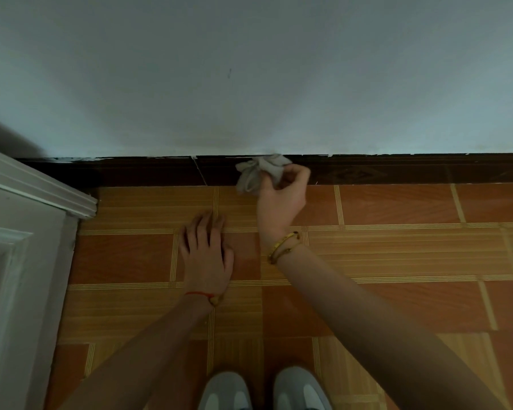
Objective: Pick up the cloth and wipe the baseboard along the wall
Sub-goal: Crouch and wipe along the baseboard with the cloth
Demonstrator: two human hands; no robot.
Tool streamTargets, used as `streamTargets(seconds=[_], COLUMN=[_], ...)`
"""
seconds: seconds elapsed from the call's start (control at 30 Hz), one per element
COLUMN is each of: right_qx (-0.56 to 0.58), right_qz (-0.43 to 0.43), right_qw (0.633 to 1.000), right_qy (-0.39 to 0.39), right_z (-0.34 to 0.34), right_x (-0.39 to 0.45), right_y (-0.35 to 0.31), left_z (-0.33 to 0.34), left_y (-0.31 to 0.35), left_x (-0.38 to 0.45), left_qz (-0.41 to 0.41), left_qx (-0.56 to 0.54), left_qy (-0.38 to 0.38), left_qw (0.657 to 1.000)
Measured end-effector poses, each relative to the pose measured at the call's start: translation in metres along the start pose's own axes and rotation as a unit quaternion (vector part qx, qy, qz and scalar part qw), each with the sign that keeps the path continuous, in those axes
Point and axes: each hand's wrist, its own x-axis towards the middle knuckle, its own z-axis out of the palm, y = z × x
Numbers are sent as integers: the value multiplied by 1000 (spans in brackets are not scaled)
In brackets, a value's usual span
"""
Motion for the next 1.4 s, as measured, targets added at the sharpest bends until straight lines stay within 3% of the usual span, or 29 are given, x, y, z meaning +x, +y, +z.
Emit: streamTargets(seconds=[0.13,0.43,0.53,0.73,0.9,1.1,1.3,1.4], right_qx=[13,-32,-129,-233,-324,-361,-388,-404], right_qz=[12,-20,-83,-166,-236,-268,-228,-206], right_qw=[1000,986,983,950,868,852,877,877], right_qy=[-1,163,103,-123,-293,-266,-169,-162], right_z=[-1,-82,-101,-64,-21,-43,-92,-91], right_x=[0,72,75,32,6,25,60,57], right_y=[-1,14,23,41,57,59,63,61], left_z=[0,1,2,0,0,1,0,0], left_y=[-1,-2,-1,-1,0,-1,0,1], left_x=[-1,0,0,-1,0,-1,-1,0], left_qz=[1,-9,-7,-9,-3,-2,-5,-6], left_qx=[-2,-10,-11,-11,-5,-13,-15,-13], left_qy=[4,-5,-6,-1,2,9,3,2], left_qw=[1000,1000,1000,1000,1000,1000,1000,1000])
